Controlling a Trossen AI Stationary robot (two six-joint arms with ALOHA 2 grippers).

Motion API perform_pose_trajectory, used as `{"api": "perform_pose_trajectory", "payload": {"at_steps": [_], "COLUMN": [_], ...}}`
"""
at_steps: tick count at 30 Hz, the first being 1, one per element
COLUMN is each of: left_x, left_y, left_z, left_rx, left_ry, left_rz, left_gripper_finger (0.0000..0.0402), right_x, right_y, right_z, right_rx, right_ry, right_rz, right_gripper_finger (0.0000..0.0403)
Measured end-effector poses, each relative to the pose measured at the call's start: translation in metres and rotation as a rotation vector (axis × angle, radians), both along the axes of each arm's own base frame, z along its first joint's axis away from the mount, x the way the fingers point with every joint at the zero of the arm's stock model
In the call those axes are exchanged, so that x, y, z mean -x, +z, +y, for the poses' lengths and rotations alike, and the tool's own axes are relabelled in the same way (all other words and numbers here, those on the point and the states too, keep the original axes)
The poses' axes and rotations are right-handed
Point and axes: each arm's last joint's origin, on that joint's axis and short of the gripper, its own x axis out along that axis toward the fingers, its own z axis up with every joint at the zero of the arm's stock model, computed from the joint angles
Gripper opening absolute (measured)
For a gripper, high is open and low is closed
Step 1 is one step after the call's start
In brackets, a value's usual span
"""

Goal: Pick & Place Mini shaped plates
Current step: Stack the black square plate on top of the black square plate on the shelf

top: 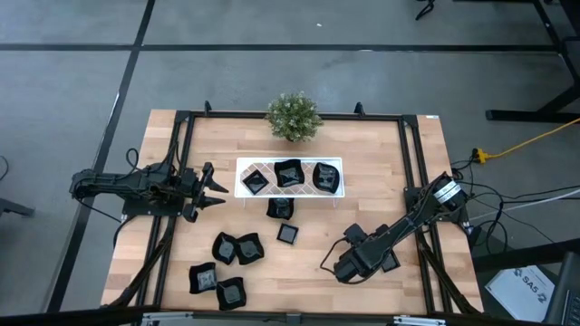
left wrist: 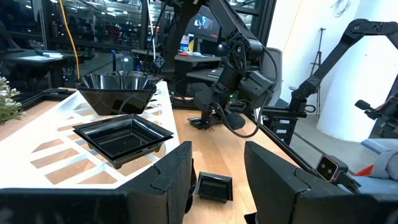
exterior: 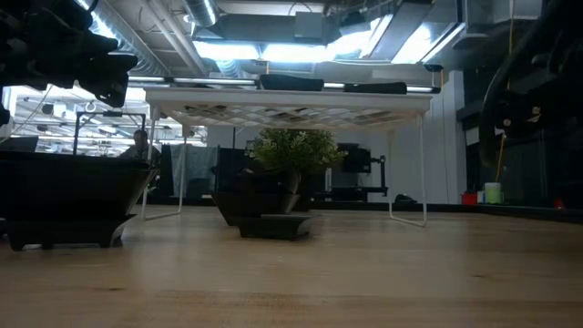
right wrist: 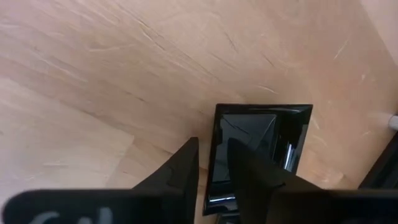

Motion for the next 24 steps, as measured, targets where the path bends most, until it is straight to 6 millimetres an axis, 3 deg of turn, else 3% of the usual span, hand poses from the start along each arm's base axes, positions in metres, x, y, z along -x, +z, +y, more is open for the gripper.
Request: {"api": "perform_pose_trajectory", "payload": {"at_steps": [9,17,24], "left_x": [0.0,0.0,0.0], "left_y": [0.0,0.0,0.0], "left_z": [0.0,0.0,0.0], "left_rx": [0.0,0.0,0.0], "left_ry": [0.0,0.0,0.0], "left_rz": [-0.001,-0.001,0.0], "left_gripper_finger": [0.0143,0.0143,0.0143], "right_x": [0.0,0.0,-0.007], "right_y": [0.0,0.003,0.023], "right_z": [0.0,0.0,0.004], "right_rx": [0.009,0.012,0.044], "right_ry": [0.004,0.007,0.043], "right_rz": [-0.001,0.004,-0.008], "right_gripper_finger": [0.0009,0.0015,0.0007]}}
